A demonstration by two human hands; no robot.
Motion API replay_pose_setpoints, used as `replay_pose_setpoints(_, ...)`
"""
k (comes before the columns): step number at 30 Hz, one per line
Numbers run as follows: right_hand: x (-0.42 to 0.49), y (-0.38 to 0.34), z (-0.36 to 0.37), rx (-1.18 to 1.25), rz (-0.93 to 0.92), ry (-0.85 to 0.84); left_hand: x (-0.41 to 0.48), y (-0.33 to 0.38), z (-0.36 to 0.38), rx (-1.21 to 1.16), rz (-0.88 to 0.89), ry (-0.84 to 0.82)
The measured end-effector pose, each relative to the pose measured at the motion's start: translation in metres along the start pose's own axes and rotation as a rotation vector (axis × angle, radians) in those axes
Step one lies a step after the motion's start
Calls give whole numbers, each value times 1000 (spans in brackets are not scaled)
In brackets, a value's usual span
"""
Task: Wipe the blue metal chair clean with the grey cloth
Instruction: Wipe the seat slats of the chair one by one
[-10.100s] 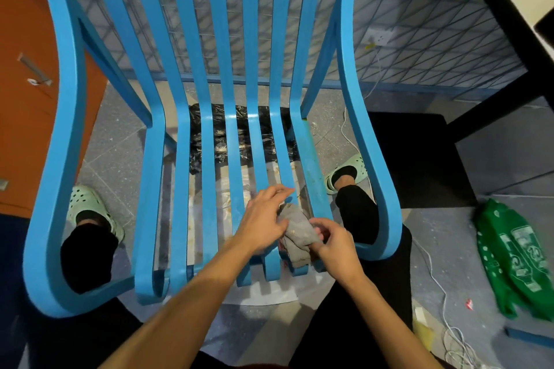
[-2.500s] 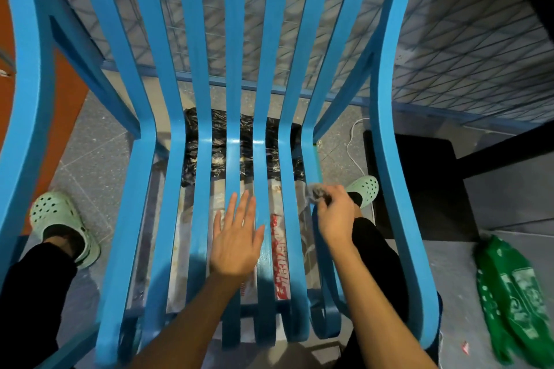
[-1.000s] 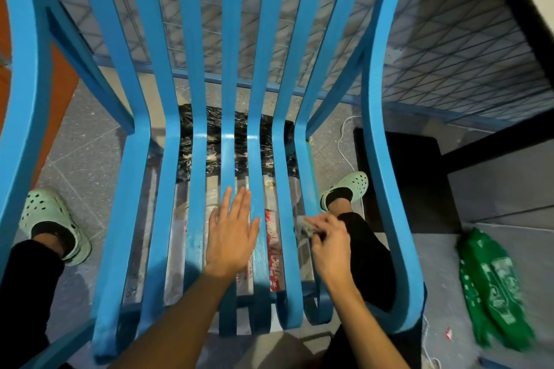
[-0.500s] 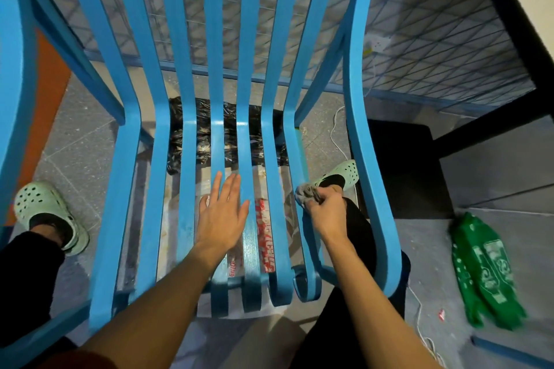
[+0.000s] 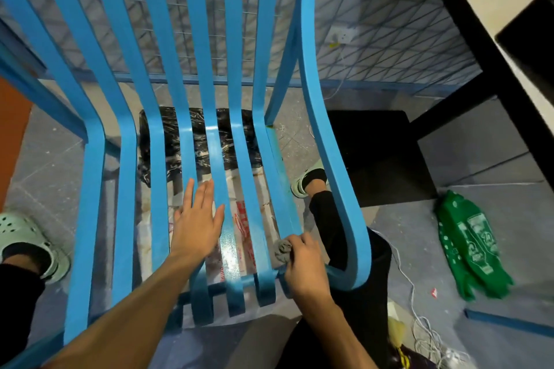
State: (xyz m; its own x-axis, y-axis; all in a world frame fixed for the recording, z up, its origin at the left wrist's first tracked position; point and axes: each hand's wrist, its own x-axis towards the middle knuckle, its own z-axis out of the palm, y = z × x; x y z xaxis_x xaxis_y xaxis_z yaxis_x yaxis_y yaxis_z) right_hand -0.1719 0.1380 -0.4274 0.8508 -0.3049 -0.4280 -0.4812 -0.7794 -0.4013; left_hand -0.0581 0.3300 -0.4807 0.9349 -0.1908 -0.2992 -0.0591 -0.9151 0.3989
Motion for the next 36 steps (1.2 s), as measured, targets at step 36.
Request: replay_pose_setpoints(36,73,-24,-20,-5,44,14,0,-1,1,40,14,20)
